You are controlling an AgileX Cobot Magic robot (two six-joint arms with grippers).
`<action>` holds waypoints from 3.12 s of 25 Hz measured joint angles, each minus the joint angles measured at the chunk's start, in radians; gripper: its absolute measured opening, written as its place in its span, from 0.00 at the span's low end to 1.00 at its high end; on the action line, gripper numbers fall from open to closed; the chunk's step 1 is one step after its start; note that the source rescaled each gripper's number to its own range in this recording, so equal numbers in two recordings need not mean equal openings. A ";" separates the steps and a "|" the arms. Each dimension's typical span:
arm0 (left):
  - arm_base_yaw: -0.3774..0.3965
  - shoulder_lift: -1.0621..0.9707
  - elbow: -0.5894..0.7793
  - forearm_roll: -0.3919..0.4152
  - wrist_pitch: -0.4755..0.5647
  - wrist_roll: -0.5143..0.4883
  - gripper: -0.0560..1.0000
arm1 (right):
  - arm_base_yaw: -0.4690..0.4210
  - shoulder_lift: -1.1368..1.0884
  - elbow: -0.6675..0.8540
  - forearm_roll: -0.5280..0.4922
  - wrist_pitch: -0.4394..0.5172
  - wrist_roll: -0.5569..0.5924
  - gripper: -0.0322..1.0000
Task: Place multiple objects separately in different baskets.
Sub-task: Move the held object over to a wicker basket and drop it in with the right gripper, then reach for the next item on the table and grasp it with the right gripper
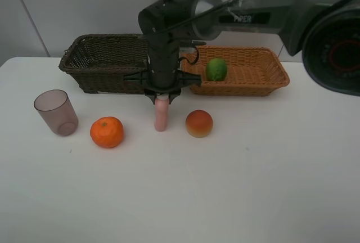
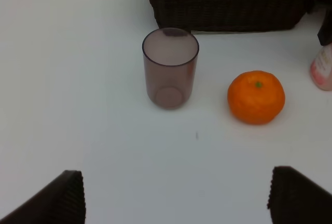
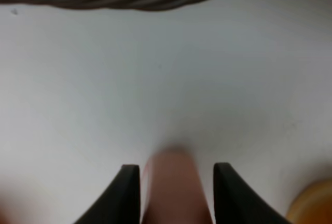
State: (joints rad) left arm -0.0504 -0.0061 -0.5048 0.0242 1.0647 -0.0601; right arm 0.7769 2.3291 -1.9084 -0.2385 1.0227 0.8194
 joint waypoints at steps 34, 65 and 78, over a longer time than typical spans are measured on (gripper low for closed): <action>0.000 0.000 0.000 0.000 0.000 0.000 0.92 | -0.018 -0.026 -0.325 0.081 -0.496 -0.652 0.10; 0.000 0.000 0.000 0.000 0.000 0.000 0.92 | -0.072 0.260 -0.325 0.209 -0.833 -0.652 0.04; 0.000 0.000 0.000 0.000 0.000 0.000 0.92 | -0.072 0.214 -0.325 0.212 -0.737 -0.652 0.80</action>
State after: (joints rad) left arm -0.0504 -0.0061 -0.5048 0.0242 1.0647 -0.0601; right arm 0.7052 2.5428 -2.2334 -0.0269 0.2855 0.1677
